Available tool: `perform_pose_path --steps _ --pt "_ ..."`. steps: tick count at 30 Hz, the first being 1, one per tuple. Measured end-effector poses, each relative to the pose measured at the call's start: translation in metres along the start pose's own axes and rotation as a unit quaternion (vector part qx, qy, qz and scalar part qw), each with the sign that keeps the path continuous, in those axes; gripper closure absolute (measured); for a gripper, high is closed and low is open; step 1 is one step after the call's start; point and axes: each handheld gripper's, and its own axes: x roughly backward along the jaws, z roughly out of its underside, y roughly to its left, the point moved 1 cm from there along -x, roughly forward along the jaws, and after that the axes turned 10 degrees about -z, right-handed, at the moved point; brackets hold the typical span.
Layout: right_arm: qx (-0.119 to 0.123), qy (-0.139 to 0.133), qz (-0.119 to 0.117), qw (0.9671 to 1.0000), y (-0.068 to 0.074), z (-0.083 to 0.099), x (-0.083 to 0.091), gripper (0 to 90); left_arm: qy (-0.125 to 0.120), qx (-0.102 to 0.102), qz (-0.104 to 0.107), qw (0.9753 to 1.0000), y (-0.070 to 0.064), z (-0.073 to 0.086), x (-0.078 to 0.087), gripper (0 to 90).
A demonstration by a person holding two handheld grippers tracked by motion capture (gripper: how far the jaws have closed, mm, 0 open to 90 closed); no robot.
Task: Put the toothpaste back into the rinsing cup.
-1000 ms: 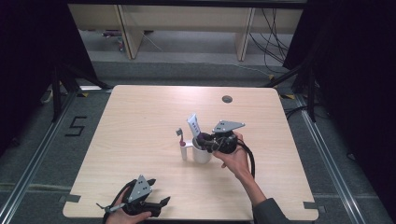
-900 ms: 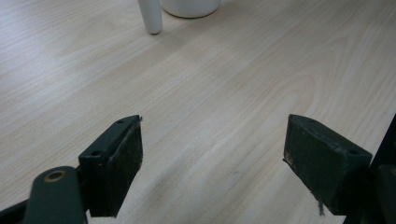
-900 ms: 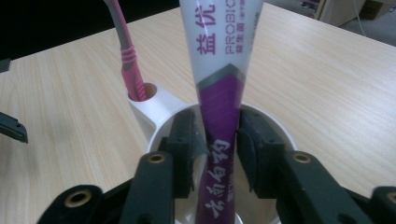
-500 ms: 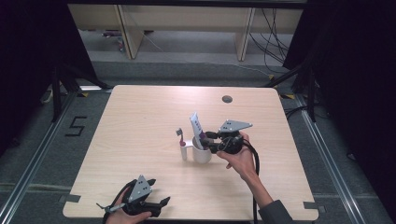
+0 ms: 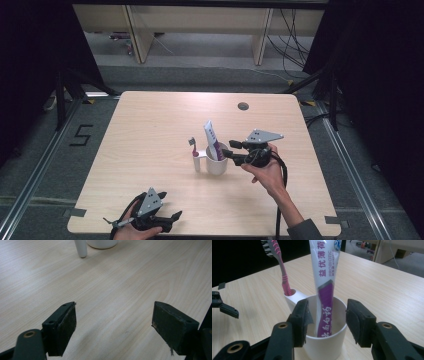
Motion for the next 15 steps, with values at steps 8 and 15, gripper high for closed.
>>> perform_pose_path --steps 8,15 --pt "-0.017 0.004 -0.002 0.9998 -0.001 0.006 0.013 52.3 0.001 -0.005 -0.003 1.0000 0.000 0.000 0.000 19.3" --pt "-0.019 0.003 0.007 0.9998 -0.003 0.011 0.023 49.2 -0.004 0.007 0.001 1.0000 -0.002 0.000 0.000 19.3"
